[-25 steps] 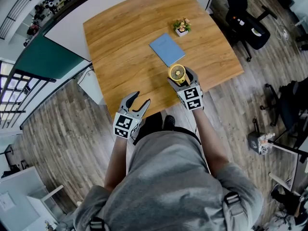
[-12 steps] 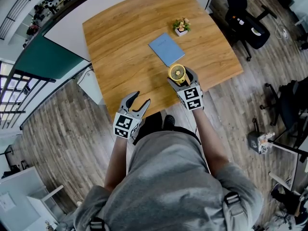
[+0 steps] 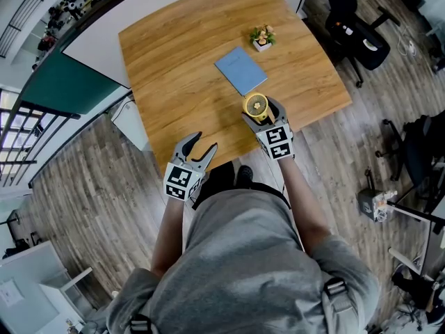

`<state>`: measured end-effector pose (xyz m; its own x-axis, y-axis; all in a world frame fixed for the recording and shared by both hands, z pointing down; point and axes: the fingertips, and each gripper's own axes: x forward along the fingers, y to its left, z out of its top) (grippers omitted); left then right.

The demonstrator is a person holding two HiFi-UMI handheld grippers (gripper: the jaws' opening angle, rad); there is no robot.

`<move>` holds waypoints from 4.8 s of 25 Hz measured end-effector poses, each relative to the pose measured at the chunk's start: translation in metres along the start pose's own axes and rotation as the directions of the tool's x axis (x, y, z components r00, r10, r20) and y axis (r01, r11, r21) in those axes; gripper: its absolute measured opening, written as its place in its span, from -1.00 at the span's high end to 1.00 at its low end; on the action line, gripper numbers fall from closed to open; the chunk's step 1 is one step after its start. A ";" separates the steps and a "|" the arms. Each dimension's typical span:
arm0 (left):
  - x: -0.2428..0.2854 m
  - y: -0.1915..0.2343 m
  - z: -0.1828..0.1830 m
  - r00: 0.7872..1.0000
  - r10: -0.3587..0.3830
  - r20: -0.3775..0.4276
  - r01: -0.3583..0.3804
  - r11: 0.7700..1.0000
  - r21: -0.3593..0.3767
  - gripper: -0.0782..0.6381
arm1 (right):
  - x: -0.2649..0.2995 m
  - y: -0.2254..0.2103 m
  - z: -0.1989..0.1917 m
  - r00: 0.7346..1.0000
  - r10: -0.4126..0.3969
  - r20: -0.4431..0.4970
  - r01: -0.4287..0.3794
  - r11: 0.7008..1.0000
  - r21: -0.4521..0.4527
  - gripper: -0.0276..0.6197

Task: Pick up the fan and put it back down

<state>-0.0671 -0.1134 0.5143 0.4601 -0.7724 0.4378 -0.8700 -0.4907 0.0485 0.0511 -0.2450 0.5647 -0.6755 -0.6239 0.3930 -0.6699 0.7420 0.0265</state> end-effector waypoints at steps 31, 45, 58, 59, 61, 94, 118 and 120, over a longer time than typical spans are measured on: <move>0.012 0.049 -0.031 0.999 -0.012 -0.052 0.008 0.997 -0.074 0.11 | 0.056 0.029 -0.035 0.993 0.056 -0.105 -0.052 0.998 0.044 -0.26; 0.023 0.074 -0.054 0.995 -0.038 -0.096 0.027 0.993 -0.112 0.11 | 0.091 0.041 -0.063 0.980 0.084 -0.179 -0.074 0.995 0.065 -0.26; 0.035 0.095 -0.075 0.989 -0.066 -0.134 0.046 0.988 -0.148 0.11 | 0.120 0.048 -0.088 0.969 0.093 -0.227 -0.071 0.992 0.105 -0.26; 0.036 0.096 -0.076 0.988 -0.068 -0.137 0.047 0.988 -0.148 0.11 | 0.121 0.049 -0.090 0.968 0.094 -0.231 -0.071 0.992 0.106 -0.26; 0.037 0.098 -0.078 0.987 -0.069 -0.142 0.048 0.988 -0.149 0.11 | 0.124 0.050 -0.092 0.967 0.097 -0.235 -0.072 0.991 0.112 -0.26; 0.065 0.123 -0.108 0.973 -0.119 -0.198 0.084 0.981 -0.176 0.11 | 0.179 0.058 -0.136 0.930 0.131 -0.344 -0.097 0.989 0.113 -0.26; 0.065 0.131 -0.111 0.974 -0.112 -0.197 0.076 0.980 -0.184 0.11 | 0.182 0.061 -0.146 0.922 0.107 -0.372 -0.087 0.994 0.069 -0.30; 0.063 0.130 -0.111 0.973 -0.116 -0.200 0.079 0.980 -0.185 0.11 | 0.181 0.061 -0.142 0.927 0.103 -0.360 -0.081 0.994 0.078 -0.32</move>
<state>-0.1709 -0.1812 0.6484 0.5130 -0.6142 0.5996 -0.8489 -0.4667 0.2482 -0.0679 -0.2777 0.7677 -0.5846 -0.4133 0.6981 -0.6354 0.7683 -0.0772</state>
